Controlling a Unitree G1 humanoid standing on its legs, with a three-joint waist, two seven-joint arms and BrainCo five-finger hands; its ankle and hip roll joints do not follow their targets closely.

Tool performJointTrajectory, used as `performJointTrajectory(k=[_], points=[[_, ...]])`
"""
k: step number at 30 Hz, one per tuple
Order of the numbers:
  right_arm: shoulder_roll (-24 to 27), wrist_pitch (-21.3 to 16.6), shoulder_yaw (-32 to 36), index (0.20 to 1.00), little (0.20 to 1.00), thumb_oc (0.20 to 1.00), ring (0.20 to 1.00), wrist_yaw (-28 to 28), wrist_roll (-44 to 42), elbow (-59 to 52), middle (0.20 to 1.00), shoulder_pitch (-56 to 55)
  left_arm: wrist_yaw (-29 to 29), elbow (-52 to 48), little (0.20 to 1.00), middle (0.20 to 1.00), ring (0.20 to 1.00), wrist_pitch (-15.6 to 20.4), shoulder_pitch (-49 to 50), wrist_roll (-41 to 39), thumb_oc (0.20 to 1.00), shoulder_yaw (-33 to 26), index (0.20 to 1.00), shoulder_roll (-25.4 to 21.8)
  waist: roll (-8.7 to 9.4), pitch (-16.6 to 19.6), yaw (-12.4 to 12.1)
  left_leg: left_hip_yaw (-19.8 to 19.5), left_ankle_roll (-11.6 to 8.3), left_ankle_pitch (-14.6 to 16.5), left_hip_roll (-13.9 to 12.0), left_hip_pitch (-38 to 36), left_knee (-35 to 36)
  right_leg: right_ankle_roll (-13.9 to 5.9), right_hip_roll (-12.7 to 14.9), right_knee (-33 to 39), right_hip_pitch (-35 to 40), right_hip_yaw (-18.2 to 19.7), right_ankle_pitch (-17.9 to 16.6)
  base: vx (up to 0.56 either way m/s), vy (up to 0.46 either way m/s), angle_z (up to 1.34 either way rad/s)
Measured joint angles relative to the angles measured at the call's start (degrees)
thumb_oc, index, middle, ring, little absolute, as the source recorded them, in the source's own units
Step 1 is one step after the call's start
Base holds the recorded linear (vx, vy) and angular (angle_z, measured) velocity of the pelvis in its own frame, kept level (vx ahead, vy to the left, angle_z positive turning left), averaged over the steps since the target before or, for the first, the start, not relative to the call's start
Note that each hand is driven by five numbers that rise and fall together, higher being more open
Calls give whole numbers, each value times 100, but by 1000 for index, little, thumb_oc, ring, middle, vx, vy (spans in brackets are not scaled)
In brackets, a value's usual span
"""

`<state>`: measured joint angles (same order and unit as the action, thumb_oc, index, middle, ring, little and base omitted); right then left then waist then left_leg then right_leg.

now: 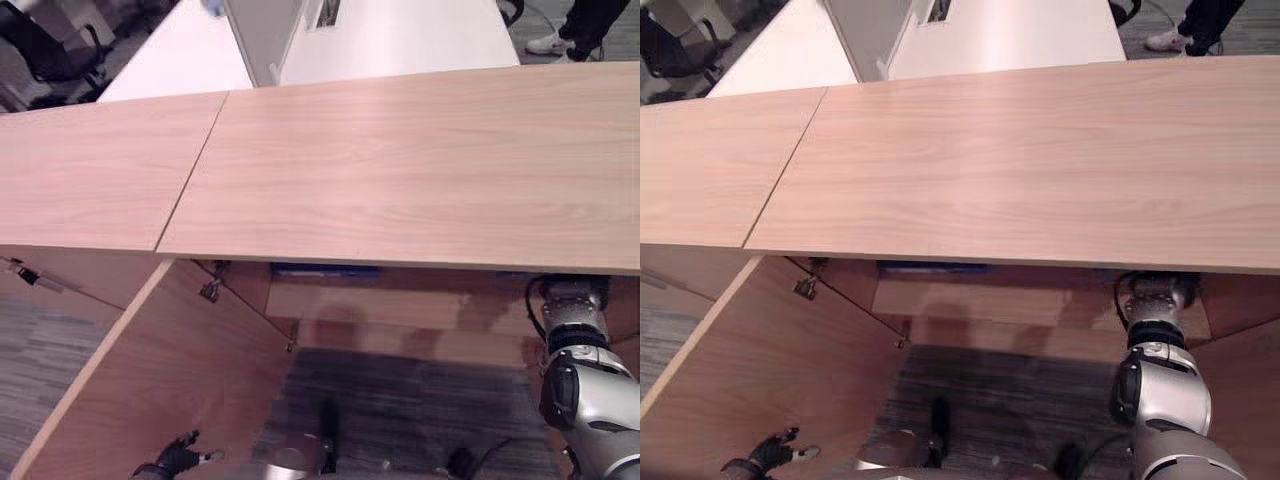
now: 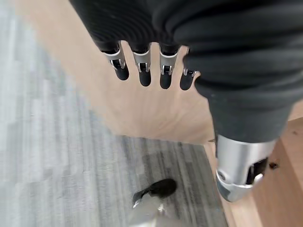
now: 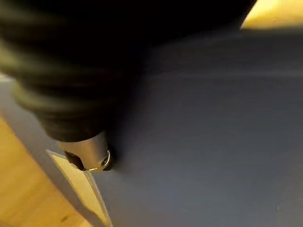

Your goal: Put the empty folder in the office cabinet

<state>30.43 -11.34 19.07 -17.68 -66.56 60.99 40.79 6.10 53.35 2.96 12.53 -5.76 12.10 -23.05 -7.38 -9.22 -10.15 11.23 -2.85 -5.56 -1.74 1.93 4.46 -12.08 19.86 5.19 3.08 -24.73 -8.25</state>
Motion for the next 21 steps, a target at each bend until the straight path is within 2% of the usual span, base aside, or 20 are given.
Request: performJointTrajectory(k=[1, 3, 9, 10, 12, 13, 15, 16, 17, 21], points=[[5, 54, -95, 200, 200, 200, 200, -10, -5, -1, 200, 4, 20, -99, 1000, 1000, 1000, 3, 136, 2, 1000, 156, 1000, 91, -124, 61, -19, -17, -12, -9, -77, -2, 7, 30, -82, 0, 0, -10, 28, 58, -25, 3], [2, 97, -173, 200, 200, 200, 200, -25, -4, -1, 200, 4, 119, -235, 1000, 1000, 1000, 19, 304, 6, 1000, 347, 1000, 108, -213, 87, -15, -56, -73, -50, -161, -9, 62, 72, -171, 1, 8, -51, 73, 10, -2, 4], [255, 81, -44, 200, 200, 200, 200, -48, -213, 129, 200, 198, 242, -682, 1000, 1000, 1000, -3, 368, 3, 1000, 367, 1000, -114, -225, -10, 6, -302, -176, -191, -117, 189, 65, 36, -135, 7, -9, -281, 93, -38, -1, 22], [369, 80, -47, 200, 200, 200, 200, -56, -215, 284, 200, 471, 247, -797, 1000, 1000, 1000, -8, 374, -6, 1000, 375, 1000, -118, -344, -111, -18, -326, -182, -200, -115, 223, 61, 5, -136, 2, -31, -283, 116, -159, 13, 15], [999, 46, -253, 200, 200, 200, 200, -37, -221, 476, 200, 1292, 336, -1436, 1000, 1000, 1000, 6, 300, -54, 1000, 726, 1000, -197, -828, -484, -56, -445, -172, -320, -110, 742, -164, 43, -112, -51, -392, -317, 9, -182, 48, 23], [1142, 43, -279, 200, 200, 200, 200, -50, -230, 491, 200, 1457, 350, -1560, 1000, 1000, 1000, -4, 252, -61, 1000, 876, 1000, -193, -1007, -596, -86, -461, -132, -348, -103, 880, -274, 104, -24, -307, -585, -289, 24, -157, 53, 14], [1221, 44, -350, 200, 200, 200, 200, -42, -231, 519, 200, 1673, 344, -1675, 1000, 1000, 1000, -11, 231, -86, 1000, 1042, 1000, -208, -1187, -756, -80, -414, -97, -320, -77, 1070, -454, 88, 181, -997, -1036, -149, 303, -85, 22, -5], [1233, 56, -358, 200, 200, 200, 200, -9, -236, 699, 200, 1810, 334, -1771, 1000, 1000, 1000, -21, 200, -249, 1000, 1039, 1000, -217, -1223, -952, -8, -377, -43, -284, -10, 1184, -588, 97, 346, -1552, -1364, -7, 519, -45, 23, -3], [1230, 86, -325, 200, 200, 200, 200, -18, -257, 861, 200, 1778, 331, -1822, 1000, 1000, 1000, -34, 134, -299, 1000, 1035, 1000, -222, -1211, -1031, 8, -377, -41, -283, 30, 1198, -590, 91, 419, -1735, -1462, 39, 620, 0, 0, 0], [1075, 243, -277, 200, 200, 200, 200, -82, -433, 1162, 200, 1700, 348, -2277, 1000, 1000, 1000, -52, 110, -530, 1000, 1025, 1000, -310, -1126, -1148, 28, -323, -23, -266, 47, 1276, -599, 93, 484, -1995, -1721, 213, 787, -11, 4, -6]])
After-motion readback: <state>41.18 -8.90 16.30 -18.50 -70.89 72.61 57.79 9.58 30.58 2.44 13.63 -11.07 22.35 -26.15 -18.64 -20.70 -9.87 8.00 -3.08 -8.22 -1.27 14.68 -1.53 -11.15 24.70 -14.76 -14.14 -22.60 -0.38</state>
